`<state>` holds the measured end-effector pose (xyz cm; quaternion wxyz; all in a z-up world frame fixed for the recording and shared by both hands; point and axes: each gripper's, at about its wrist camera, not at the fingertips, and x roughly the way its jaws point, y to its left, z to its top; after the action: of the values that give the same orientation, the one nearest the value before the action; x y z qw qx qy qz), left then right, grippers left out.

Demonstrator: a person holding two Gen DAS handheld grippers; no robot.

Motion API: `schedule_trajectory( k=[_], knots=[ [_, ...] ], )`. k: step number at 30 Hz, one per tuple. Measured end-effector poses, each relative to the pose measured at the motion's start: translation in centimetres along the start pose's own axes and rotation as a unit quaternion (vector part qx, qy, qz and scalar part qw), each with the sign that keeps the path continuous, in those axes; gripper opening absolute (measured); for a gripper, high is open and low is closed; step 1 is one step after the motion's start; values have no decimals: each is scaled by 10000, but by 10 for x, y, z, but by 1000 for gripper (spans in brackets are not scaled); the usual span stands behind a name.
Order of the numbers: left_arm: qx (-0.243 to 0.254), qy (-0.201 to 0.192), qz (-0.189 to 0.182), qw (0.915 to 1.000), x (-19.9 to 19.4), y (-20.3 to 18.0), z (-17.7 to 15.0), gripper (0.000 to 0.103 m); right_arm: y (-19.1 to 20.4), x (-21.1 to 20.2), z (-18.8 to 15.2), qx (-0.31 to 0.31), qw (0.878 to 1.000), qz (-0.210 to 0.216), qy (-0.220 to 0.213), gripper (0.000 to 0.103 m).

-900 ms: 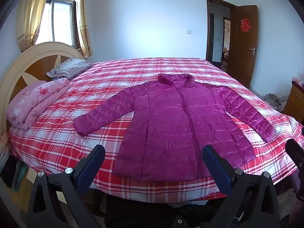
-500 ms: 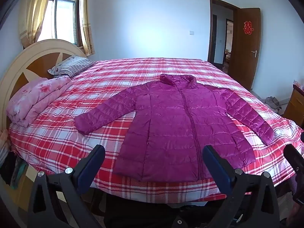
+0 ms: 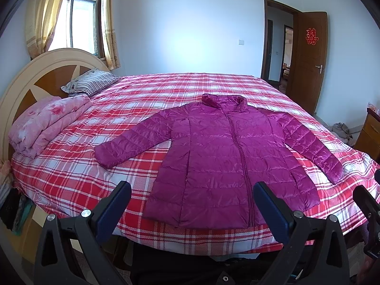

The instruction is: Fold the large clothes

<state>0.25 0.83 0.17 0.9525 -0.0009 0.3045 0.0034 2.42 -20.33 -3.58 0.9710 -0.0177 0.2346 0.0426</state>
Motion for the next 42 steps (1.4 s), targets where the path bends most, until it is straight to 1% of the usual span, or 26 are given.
schedule_trajectory(
  k=[42],
  knots=[
    [-103,28,22,9999,4,7,1,102,3,2,-2,4,10000,5,44,103]
  ],
)
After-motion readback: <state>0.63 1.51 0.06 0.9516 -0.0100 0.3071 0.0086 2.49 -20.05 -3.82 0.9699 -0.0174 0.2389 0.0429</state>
